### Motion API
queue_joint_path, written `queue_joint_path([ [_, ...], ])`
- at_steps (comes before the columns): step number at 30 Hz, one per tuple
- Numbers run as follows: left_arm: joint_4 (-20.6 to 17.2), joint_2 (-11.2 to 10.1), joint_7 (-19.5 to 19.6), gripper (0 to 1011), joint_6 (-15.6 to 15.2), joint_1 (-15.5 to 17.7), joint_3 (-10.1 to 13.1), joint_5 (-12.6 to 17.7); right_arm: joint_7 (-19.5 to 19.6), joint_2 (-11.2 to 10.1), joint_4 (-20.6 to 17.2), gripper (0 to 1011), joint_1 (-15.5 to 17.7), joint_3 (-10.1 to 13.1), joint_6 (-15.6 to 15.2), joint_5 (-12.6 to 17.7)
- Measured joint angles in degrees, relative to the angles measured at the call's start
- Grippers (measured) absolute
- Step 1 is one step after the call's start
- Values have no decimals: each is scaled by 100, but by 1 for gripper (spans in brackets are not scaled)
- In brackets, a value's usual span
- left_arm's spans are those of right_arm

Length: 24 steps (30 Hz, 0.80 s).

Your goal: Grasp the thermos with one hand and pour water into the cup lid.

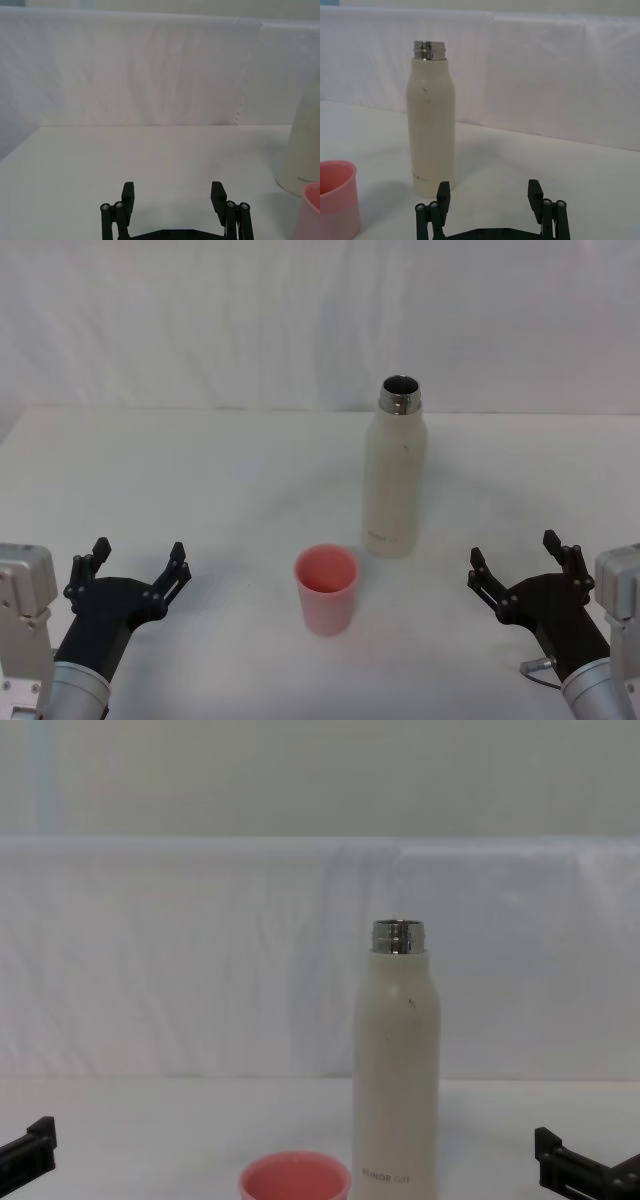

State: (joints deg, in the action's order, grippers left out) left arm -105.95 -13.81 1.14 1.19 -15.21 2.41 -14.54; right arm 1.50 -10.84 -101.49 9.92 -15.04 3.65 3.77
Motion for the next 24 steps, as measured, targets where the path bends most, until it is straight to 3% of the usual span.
queue_joint_path([
  [24,0,0,0,1001,0,0,0,0,-9,5,0,1001,1,5,-1,-5],
])
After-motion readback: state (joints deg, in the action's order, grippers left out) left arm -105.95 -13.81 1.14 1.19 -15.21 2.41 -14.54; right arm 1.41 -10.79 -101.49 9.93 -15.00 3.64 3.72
